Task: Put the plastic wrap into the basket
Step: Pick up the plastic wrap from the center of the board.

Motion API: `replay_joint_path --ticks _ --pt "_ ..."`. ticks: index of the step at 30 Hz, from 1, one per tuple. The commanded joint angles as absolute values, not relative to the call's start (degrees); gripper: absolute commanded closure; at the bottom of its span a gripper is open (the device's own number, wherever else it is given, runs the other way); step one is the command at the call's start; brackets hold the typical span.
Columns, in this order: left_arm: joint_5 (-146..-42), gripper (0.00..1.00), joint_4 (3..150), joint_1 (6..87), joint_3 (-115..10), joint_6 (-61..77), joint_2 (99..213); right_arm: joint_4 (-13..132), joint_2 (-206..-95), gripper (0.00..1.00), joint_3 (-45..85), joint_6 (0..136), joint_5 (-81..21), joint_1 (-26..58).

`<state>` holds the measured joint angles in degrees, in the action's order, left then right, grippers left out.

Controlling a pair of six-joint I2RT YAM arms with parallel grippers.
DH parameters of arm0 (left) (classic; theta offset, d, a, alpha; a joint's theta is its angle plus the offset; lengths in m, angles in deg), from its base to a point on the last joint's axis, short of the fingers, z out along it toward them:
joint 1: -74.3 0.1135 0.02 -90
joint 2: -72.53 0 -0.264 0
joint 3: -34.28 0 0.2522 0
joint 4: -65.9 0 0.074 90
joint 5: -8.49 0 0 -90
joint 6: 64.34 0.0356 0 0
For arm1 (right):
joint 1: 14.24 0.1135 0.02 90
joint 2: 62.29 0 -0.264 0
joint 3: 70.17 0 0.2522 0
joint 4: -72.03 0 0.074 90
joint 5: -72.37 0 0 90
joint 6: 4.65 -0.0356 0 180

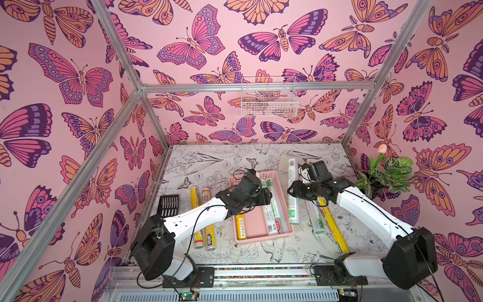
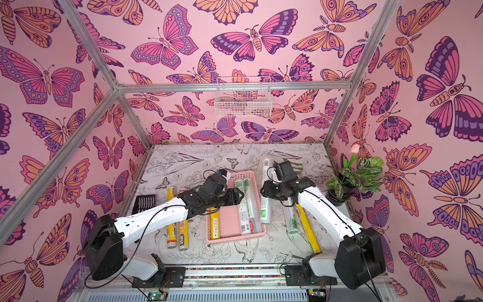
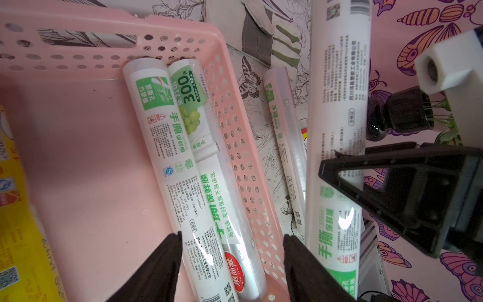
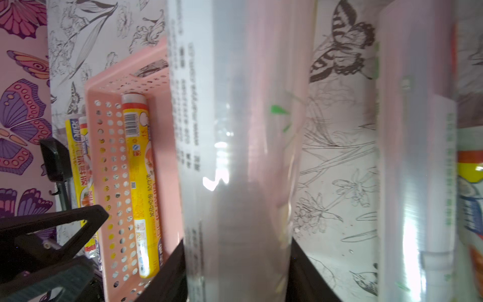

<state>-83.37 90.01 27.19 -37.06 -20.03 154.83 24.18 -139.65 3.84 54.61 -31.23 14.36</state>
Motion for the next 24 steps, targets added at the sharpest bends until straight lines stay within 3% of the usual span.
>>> replay_joint_path --ticks 1,13,24 --pt "-78.42 0.33 89.16 27.71 -34.07 -21.29 151.26 28.89 -142.28 0.79 7.65 52.54 -33.47 18.04" --pt "-69.54 0.33 89.37 29.12 -21.47 -26.67 136.65 36.25 -156.71 0.79 13.42 48.03 -36.65 29.26" --pt "-69.73 0.32 89.86 29.49 -19.73 -26.52 134.4 39.74 -165.89 0.78 18.15 44.93 -39.18 34.0"
